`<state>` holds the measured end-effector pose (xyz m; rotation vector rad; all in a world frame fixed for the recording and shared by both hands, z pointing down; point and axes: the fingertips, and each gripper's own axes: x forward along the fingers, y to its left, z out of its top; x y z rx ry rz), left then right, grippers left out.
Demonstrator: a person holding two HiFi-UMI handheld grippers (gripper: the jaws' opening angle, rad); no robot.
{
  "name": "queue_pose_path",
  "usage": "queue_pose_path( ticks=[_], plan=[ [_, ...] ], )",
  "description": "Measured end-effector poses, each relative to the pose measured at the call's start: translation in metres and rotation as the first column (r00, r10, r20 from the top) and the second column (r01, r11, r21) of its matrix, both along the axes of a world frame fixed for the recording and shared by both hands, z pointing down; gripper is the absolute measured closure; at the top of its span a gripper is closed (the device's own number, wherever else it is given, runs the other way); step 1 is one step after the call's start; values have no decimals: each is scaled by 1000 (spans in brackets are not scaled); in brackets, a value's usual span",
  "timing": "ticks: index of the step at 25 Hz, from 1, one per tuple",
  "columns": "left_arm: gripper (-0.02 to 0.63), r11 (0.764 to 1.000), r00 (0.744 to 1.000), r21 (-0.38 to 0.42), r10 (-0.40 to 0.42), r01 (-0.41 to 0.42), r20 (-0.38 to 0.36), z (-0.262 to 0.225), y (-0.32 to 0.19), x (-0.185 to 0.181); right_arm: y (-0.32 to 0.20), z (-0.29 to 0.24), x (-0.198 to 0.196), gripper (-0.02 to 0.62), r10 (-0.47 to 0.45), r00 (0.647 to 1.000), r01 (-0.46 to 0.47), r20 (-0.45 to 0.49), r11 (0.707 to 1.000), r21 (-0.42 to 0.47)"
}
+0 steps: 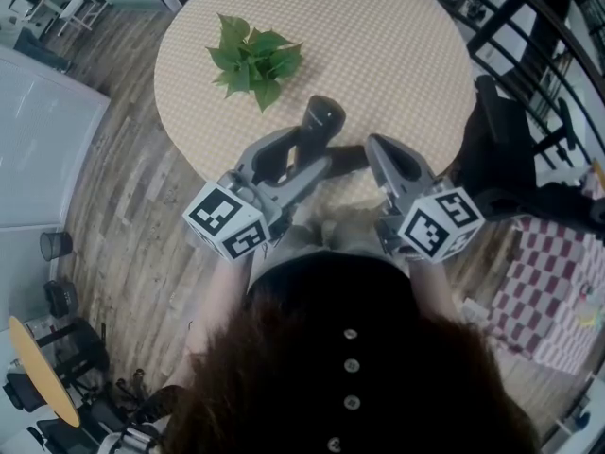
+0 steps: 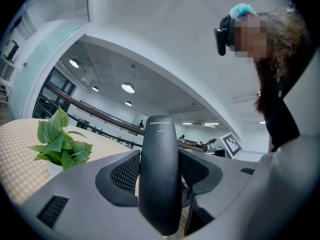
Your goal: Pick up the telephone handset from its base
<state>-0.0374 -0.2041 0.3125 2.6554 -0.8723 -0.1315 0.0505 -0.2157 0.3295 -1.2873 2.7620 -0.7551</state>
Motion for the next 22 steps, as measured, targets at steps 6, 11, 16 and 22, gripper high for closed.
queue_pose_path(
  ticks=[6, 11, 16, 22],
  plan=[
    [353, 1000, 1000, -1, -6, 6, 2, 0, 3, -2, 4, 3, -4, 586, -10, 1000, 10, 4, 1000, -8],
    [353, 1000, 1000, 5, -6, 6, 21, 4, 6, 0, 9, 4, -6, 586, -29, 1000, 29, -13, 999, -14],
    [353, 1000, 999, 14, -20, 19, 31, 5, 7, -1, 13, 6, -5, 586, -33, 999, 33, -21, 999, -18],
    [353, 999, 999, 14, -29, 29, 26, 4, 6, -5, 15, 5, -5, 588, -33, 999, 32, -27, 999, -19]
  ],
)
